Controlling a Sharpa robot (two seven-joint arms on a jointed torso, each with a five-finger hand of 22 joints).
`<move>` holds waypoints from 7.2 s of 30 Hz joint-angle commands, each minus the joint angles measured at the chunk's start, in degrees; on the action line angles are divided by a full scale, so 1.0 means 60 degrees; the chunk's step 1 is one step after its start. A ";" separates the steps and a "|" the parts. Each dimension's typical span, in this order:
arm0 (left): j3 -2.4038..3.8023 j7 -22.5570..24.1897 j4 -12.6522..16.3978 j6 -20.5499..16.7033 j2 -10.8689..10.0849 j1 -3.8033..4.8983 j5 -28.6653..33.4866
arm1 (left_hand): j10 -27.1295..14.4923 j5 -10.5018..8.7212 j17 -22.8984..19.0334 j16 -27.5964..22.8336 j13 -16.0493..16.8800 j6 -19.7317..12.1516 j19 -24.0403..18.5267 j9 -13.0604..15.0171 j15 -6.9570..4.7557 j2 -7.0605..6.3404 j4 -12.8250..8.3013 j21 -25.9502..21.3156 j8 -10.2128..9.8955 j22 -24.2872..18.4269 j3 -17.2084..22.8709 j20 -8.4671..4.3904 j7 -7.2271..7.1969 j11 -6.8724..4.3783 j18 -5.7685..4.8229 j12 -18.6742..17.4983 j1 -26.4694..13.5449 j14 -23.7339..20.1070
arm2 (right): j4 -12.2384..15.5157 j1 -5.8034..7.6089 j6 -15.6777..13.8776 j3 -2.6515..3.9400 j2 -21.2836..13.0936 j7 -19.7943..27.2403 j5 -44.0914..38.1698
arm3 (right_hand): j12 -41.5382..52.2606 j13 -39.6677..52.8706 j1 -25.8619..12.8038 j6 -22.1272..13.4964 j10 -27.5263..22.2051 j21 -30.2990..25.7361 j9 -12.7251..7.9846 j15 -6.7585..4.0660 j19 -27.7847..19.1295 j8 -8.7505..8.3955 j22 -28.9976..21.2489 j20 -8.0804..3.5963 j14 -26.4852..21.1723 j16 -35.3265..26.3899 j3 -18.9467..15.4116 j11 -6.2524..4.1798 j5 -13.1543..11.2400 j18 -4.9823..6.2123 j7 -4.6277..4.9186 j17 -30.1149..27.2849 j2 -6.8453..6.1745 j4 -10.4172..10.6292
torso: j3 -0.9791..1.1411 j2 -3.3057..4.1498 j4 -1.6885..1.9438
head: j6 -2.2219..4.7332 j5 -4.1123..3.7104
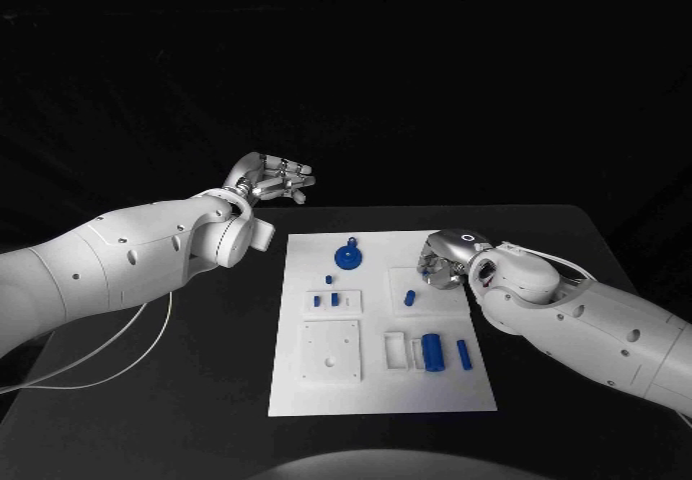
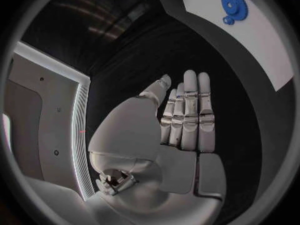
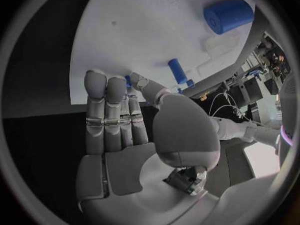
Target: Assemble the parts on the task board
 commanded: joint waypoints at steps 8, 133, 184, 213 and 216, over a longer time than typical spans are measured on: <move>0.0011 0.0049 0.0005 0.0043 -0.0012 0.0015 0.0069 | -0.0093 0.0029 0.0022 -0.0052 -0.0012 -0.0095 -0.0090 0.0008 0.0010 0.0074 -0.0105 0.0007 -0.0004 0.0100 -0.0011 0.0004 -0.0004 0.0013 0.0008 -0.0019 0.0044 0.0040 | 0.0163 -0.0125 0.0088 -0.0112 -0.0008 -0.0532 -0.1139 | 0.0048 -0.0025 0.0281 0.0056 0.0195 0.0140 -0.0015 -0.0047 0.0235 0.0013 0.0301 -0.0110 0.0073 -0.0082 -0.0041 -0.0071 -0.0281 0.0158 -0.0003 0.0118 0.0156 0.0058 | 0.0001 0.0000 -0.0001 | -0.0026 -0.0037; 0.0008 -0.0055 -0.1300 0.0545 0.1047 -0.0138 0.0158 | -0.0210 0.0625 0.0058 -0.0102 -0.0013 -0.0156 -0.0189 0.0009 0.0032 0.0080 -0.0134 -0.0021 -0.0003 0.0527 0.0202 0.0029 0.0026 0.0048 0.0050 -0.0002 -0.0088 0.0010 | 0.2113 -0.1629 -0.0885 -0.0742 0.0858 -0.0117 -0.0717 | 0.0041 -0.0033 0.0225 0.0101 0.0257 -0.0251 0.0140 -0.0067 0.0395 0.0012 0.0770 -0.0126 0.0165 -0.0327 0.0150 -0.0087 -0.0281 0.0176 -0.0025 0.0401 0.0052 0.0089 | -0.0105 -0.0215 0.0054 | -0.0558 0.1546; 0.0006 -0.0191 -0.1301 0.0590 0.0947 -0.0137 0.0158 | -0.0260 0.0571 0.0056 -0.0104 -0.0012 -0.0199 -0.0189 0.0009 0.0039 0.0070 -0.0131 -0.0024 -0.0003 0.0497 0.0172 0.0039 0.0036 0.0063 0.0055 0.0003 -0.0088 -0.0003 | 0.2786 -0.1630 -0.1962 -0.0677 0.0461 -0.0461 -0.0261 | 0.0036 -0.0079 0.0082 -0.1565 -0.2141 -0.2169 -0.0385 0.0399 0.0299 -0.0005 -0.0009 0.0410 -0.0353 -0.0185 -0.1719 0.0584 0.0701 0.0818 0.0086 -0.0340 -0.0821 0.0121 | -0.0105 -0.0221 0.0041 | -0.0551 0.1401; 0.0005 -0.0107 -0.1261 0.0567 0.0764 -0.0138 0.0158 | -0.0251 0.0573 0.0057 -0.0099 -0.0012 -0.0190 -0.0182 0.0009 0.0038 0.0073 -0.0112 -0.0024 -0.0003 0.0467 0.0153 0.0039 0.0031 0.0058 0.0051 0.0015 -0.0093 0.0001 | 0.2698 -0.1623 0.0141 0.1451 -0.1095 -0.0481 0.0222 | 0.0043 -0.0077 0.0819 -0.2491 -0.2686 -0.2402 -0.0413 0.0549 0.0354 -0.0006 -0.0266 0.0515 -0.0355 -0.0125 -0.4611 0.0701 -0.0262 0.0687 -0.0279 -0.0546 -0.1138 0.2099 | -0.0111 -0.0227 0.0021 | -0.0454 0.1104; 0.0005 -0.0110 -0.1259 0.0569 0.0762 -0.0138 0.0158 | -0.0251 0.0573 0.0057 -0.0099 -0.0012 -0.0190 -0.0182 0.0009 0.0038 0.0073 -0.0112 -0.0024 -0.0003 0.0467 0.0153 0.0039 0.0031 0.0058 0.0051 0.0015 -0.0093 0.0001 | 0.2636 -0.1623 0.0290 0.1455 -0.1072 -0.0503 0.0159 | 0.0055 -0.0075 0.0874 -0.2476 -0.2666 -0.2399 -0.0412 0.0550 0.0359 -0.0003 -0.0279 0.0522 -0.0351 -0.0119 -0.4543 0.0698 -0.0233 0.0693 -0.0252 -0.0554 -0.1094 0.2085 | -0.0116 -0.0226 0.0027 | -0.0477 0.1099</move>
